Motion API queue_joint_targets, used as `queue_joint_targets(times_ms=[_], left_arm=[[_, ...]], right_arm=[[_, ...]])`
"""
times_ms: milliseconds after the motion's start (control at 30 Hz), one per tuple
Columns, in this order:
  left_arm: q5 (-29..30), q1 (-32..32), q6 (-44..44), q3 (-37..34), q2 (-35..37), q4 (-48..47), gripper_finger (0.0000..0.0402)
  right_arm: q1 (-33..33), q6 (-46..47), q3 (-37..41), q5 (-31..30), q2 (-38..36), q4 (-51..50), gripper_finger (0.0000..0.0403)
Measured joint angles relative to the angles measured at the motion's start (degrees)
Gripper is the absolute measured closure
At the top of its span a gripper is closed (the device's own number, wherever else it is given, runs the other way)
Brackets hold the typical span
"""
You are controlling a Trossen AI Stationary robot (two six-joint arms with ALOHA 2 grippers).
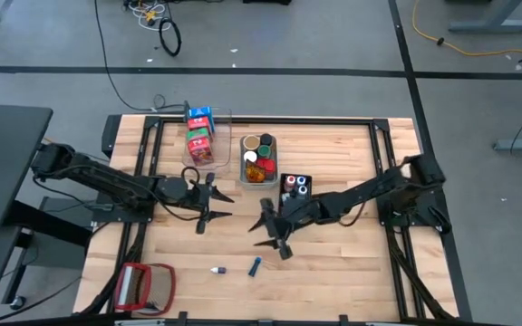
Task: Pick & Place Kitchen Items
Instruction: Put the blue food coloring bottle into the black bin
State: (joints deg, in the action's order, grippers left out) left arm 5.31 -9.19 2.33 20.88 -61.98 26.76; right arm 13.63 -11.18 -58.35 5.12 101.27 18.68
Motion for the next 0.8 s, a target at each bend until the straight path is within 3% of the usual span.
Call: queue_joint_targets(times_ms=[200, 333, 533, 800], left_arm=[[0.03, 0.00, -0.36, 0.00, 0.00, -0.20, 0.0214], [0.05, 0.00, -1.26, 0.00, 0.00, -0.22, 0.0214], [0.07, 0.00, -2.19, 0.00, 0.00, 0.21, 0.0215], [-0.04, 0.00, -4.69, 0.00, 0.00, -0.37, 0.0215]], right_arm=[[1.08, 1.79, -0.11, 10.05, 6.74, 2.65, 0.0188], [3.15, 1.69, -0.17, 11.33, 9.88, 7.17, 0.0188], [3.71, 3.47, -3.64, 13.88, 14.19, 4.92, 0.0188], [4.25, -0.21, -14.65, 14.32, 19.56, -13.12, 0.0188]])
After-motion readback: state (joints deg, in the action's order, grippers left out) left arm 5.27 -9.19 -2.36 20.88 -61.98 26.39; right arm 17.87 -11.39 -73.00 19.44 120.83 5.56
